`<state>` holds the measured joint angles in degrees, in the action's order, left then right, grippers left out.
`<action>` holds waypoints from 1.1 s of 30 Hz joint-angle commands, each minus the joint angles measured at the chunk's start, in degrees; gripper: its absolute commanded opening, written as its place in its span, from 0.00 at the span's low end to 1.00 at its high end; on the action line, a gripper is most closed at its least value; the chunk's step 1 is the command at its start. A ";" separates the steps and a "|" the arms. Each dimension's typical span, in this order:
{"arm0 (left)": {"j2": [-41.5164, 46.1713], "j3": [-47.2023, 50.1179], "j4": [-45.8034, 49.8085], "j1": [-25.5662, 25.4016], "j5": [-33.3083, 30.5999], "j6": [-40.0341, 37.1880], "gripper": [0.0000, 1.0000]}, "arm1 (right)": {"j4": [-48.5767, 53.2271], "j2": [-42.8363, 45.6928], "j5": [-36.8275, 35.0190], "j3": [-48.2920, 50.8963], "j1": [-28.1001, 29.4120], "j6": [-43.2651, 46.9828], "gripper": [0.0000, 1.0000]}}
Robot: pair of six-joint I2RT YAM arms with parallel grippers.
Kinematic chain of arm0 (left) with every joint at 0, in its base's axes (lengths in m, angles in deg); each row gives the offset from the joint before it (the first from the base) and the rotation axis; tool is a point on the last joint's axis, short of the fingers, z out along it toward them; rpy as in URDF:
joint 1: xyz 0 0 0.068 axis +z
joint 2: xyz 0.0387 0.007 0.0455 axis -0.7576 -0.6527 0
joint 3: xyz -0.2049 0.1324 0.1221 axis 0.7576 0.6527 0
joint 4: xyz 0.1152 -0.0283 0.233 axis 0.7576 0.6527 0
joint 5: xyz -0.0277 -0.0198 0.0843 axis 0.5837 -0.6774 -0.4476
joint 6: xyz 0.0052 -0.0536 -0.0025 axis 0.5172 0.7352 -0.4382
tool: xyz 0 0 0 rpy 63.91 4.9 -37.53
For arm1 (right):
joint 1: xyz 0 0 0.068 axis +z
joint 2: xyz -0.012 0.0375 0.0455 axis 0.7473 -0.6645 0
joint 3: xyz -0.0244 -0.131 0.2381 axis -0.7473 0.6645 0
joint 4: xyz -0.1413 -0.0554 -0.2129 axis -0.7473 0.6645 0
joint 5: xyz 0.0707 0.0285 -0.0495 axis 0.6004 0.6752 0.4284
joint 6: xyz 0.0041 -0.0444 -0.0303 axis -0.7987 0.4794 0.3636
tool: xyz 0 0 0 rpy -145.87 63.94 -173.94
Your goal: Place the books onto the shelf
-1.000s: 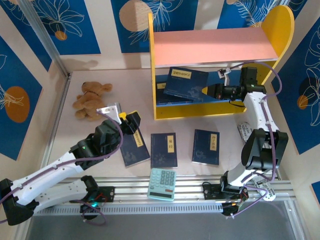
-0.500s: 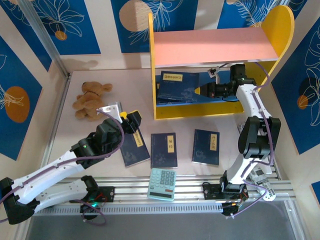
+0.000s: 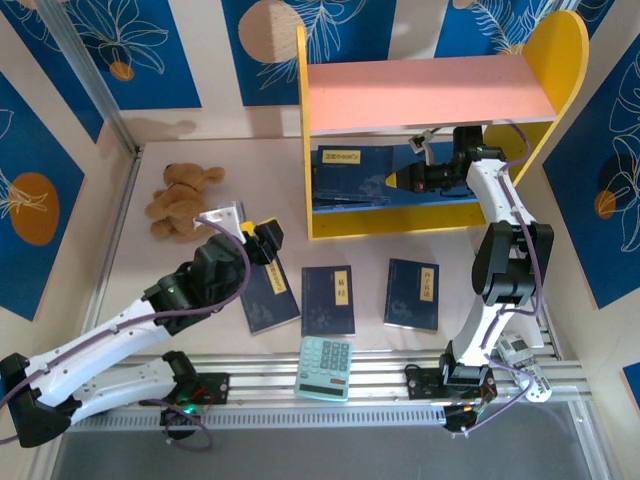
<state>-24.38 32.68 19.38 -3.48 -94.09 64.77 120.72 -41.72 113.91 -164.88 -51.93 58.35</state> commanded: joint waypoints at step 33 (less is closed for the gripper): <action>0.67 -0.44 0.81 1.40 0.45 0.68 0.61 | 6.52 -4.90 -5.84 -8.28 2.65 3.63 0.18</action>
<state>-24.36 32.68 19.64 -2.82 -93.67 64.96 126.52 -46.44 107.59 -170.85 -49.79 62.08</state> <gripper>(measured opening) 0.614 0.172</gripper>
